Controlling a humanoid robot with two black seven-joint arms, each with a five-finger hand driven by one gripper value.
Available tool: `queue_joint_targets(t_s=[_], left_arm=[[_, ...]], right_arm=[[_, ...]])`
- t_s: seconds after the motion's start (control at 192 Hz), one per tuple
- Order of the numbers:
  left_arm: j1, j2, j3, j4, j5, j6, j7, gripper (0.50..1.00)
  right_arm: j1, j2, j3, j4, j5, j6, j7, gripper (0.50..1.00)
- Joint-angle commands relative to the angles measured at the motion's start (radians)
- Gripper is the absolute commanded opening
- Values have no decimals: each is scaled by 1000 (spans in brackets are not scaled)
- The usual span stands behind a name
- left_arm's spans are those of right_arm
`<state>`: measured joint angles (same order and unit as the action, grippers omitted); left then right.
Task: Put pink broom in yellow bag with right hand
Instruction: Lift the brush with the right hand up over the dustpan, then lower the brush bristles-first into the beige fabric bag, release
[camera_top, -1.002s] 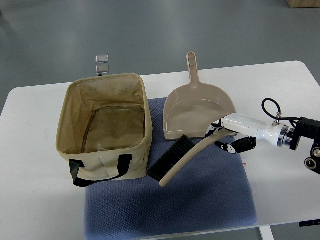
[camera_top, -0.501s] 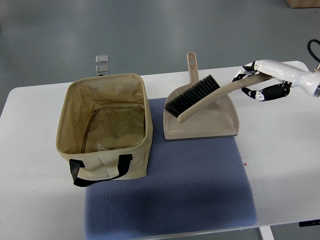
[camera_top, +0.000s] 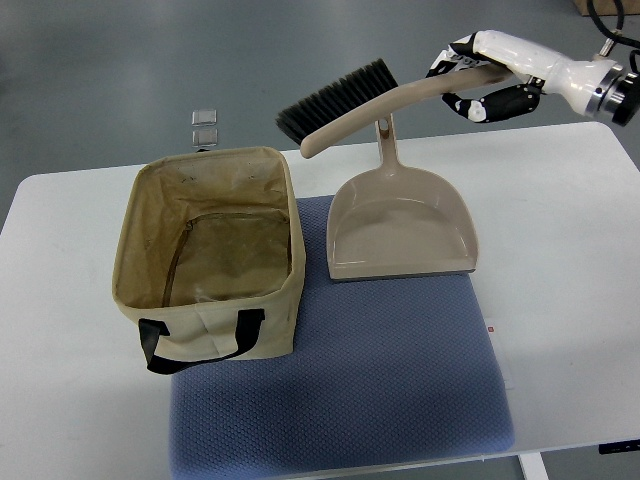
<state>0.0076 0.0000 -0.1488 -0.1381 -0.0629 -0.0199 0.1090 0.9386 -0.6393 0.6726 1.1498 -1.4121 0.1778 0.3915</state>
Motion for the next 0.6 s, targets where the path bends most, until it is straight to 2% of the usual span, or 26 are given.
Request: queue_joint_targets(t_s=[0.0,0.297,0.402,0.595], left_arm=[[0,0,0,0,0,0,0,1000],[0,0,0,0,0,0,0,1000],[0,0,0,0,0,0,0,1000],[0,0,0,0,0,0,0,1000]], right_arm=[[23,92,-2,-38,-37,-1,-11,507],[32,323,-4,-154,-248,-14,-14,513],[34,374,-15,-171,-283,-21,-16,523],[46,415,-74,-177,-309,-81,-34,554]])
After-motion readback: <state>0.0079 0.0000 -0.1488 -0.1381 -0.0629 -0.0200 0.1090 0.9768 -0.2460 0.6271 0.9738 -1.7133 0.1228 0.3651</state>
